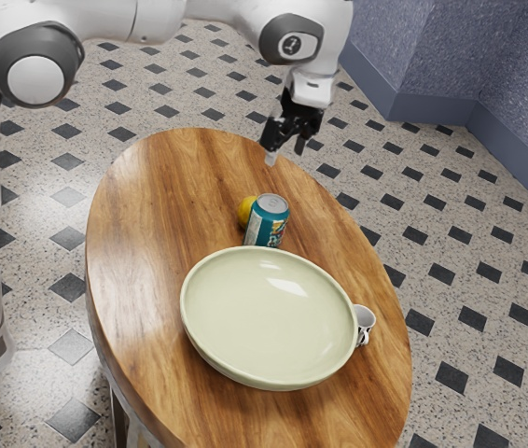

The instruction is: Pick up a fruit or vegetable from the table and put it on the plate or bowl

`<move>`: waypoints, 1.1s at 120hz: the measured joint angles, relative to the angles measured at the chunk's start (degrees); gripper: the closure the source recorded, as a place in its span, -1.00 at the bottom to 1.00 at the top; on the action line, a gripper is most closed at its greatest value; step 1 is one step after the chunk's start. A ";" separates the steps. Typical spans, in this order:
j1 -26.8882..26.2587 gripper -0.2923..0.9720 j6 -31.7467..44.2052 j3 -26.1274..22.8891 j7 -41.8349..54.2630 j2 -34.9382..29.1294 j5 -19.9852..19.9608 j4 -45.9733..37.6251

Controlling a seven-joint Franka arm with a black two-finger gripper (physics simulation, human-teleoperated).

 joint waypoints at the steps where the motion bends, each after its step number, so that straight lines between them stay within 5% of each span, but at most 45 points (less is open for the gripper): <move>1: -0.02 -0.54 0.11 0.06 0.18 -0.03 -0.01 -0.19; 132: -0.04 -0.54 9.42 0.54 11.69 -5.28 0.83 -16.94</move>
